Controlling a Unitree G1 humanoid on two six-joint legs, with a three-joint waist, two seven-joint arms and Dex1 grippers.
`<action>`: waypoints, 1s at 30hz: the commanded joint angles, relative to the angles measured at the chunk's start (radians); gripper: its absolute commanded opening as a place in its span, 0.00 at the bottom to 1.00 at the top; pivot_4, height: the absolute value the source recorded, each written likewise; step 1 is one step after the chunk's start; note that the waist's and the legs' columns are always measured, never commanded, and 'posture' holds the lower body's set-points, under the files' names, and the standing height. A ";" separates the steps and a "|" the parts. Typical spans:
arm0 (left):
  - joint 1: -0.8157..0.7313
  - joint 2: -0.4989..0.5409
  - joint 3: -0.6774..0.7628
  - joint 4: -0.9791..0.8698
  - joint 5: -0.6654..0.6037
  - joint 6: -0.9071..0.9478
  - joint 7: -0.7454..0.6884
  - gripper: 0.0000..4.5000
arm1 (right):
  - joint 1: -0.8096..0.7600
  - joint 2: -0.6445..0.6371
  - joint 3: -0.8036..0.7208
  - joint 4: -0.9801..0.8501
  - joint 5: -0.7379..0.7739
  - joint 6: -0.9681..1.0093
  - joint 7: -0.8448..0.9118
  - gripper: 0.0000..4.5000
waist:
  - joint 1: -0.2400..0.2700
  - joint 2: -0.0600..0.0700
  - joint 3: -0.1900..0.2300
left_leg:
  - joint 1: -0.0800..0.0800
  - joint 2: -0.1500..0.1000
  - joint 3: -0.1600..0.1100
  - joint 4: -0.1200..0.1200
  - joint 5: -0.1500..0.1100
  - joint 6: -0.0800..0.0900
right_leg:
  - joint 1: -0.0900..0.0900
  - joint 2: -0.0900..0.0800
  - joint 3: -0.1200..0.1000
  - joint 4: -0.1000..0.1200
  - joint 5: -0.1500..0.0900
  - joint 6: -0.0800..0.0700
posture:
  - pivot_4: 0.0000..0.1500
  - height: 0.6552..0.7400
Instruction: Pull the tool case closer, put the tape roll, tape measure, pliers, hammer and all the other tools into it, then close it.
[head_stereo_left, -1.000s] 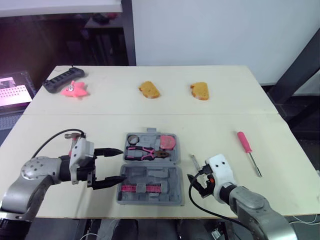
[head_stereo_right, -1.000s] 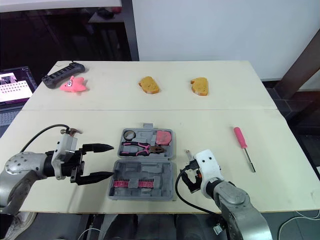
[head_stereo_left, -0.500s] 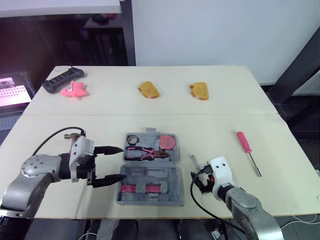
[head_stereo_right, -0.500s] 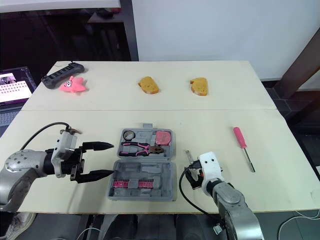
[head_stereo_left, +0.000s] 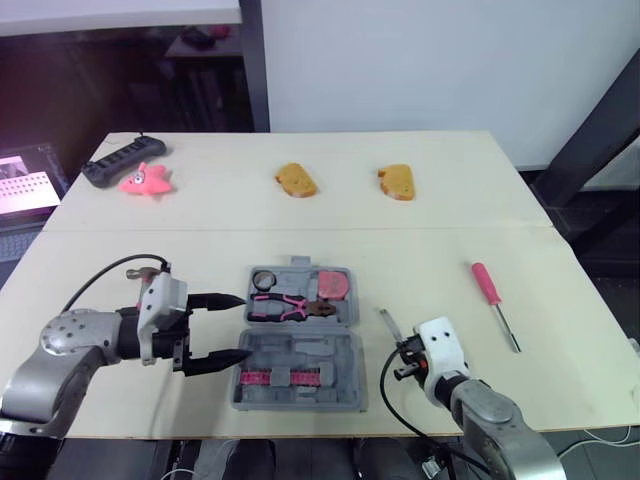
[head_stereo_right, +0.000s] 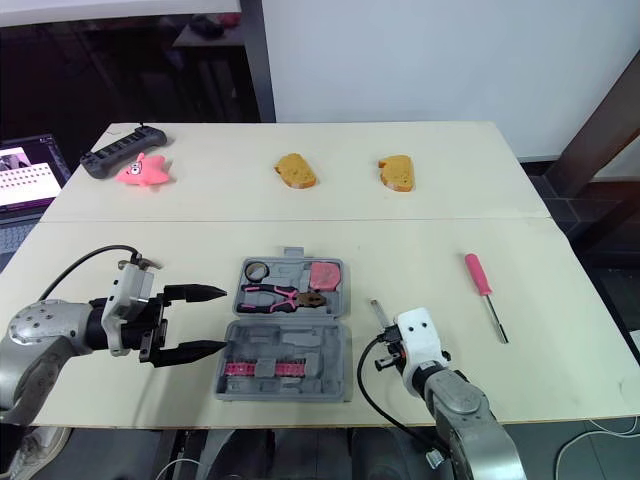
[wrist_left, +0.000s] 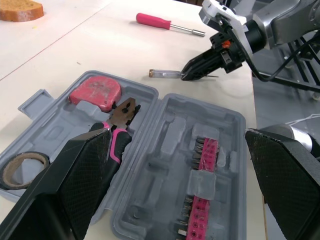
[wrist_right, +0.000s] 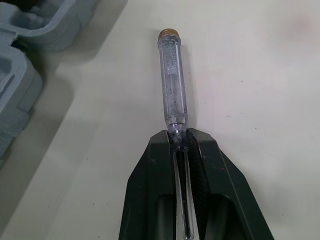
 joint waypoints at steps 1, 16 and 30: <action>-0.007 0.010 0.026 -0.004 -0.005 -0.013 -0.004 1.00 | 0.020 -0.024 0.046 0.000 -0.014 -0.012 0.014 0.01 | 0.000 0.000 0.000 | 0.000 0.000 0.000 0.000 0.000 0.000 | 0.000 0.000 0.000 0.000 0.000 0.000 | 1.00 1.00; -0.027 0.046 0.042 0.069 0.009 -0.029 -0.029 1.00 | -0.488 -0.422 0.107 -0.328 0.179 0.376 0.358 0.01 | 0.004 0.002 0.002 | -0.001 0.000 -0.001 0.001 0.000 0.000 | 0.000 0.000 0.000 0.000 0.000 0.000 | 1.00 1.00; -0.055 0.032 0.028 0.113 0.009 -0.023 -0.037 1.00 | -1.008 -0.316 0.259 -0.182 0.352 0.768 0.351 0.01 | 0.003 0.003 0.002 | -0.018 -0.001 -0.001 0.002 0.000 0.000 | -0.017 -0.001 -0.001 0.001 0.003 0.004 | 1.00 1.00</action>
